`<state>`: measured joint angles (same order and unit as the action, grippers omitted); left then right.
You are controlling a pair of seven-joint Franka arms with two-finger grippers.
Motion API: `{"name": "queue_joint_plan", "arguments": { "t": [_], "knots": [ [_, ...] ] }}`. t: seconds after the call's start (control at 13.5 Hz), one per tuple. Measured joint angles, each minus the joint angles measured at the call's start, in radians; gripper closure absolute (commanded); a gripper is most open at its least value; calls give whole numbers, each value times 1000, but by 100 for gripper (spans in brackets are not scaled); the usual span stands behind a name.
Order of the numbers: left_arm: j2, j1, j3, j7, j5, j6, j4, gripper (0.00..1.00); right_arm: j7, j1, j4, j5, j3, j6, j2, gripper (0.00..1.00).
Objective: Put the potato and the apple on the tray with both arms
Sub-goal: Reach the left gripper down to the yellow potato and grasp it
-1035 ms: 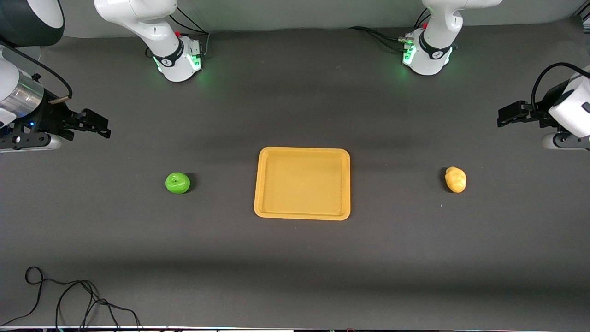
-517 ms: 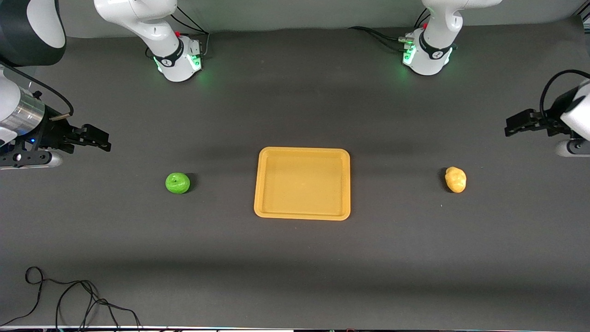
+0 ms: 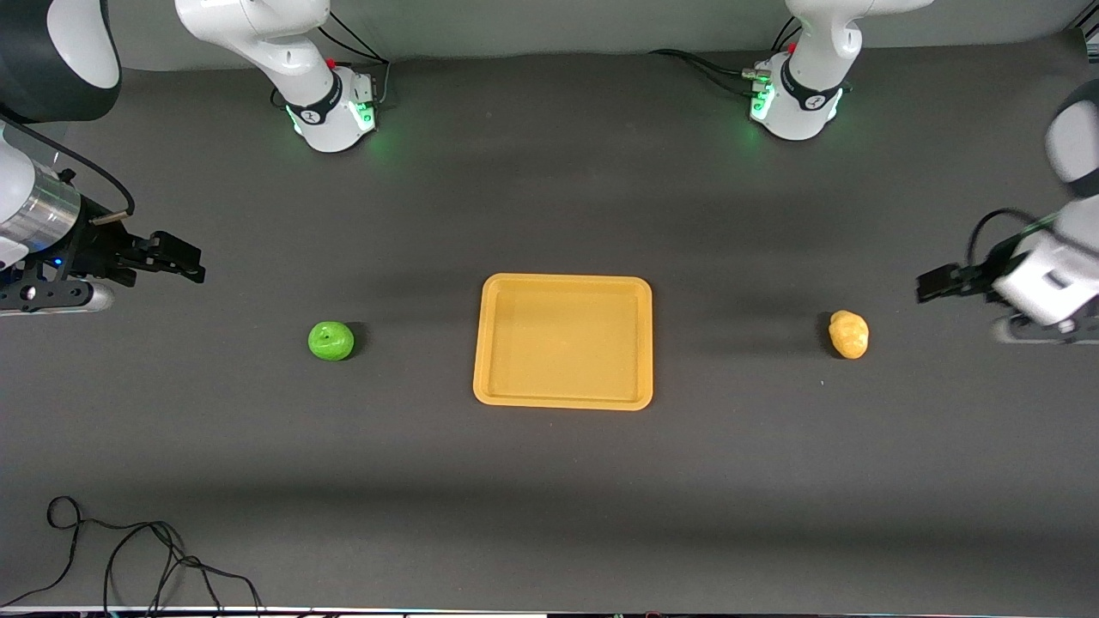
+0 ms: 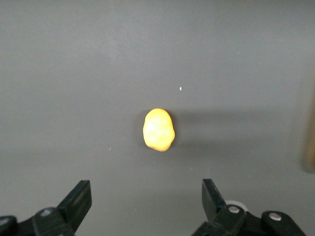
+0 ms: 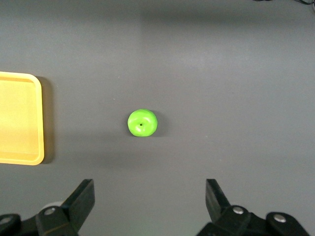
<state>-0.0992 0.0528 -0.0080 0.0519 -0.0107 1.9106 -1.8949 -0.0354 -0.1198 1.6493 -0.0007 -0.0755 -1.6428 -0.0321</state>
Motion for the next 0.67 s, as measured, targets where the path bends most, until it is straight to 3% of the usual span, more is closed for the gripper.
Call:
{"name": "queue_joint_plan", "arguments": {
  "t": [0.22,0.67],
  "knots": [
    [-44,1,0,0,-8,188,-138,0,0,0,0,0,0,0,-1,0],
    [-181,1,0,0,-10,521,-286,0,0,4,-6,0,-4,0,-1,0]
  ]
}}
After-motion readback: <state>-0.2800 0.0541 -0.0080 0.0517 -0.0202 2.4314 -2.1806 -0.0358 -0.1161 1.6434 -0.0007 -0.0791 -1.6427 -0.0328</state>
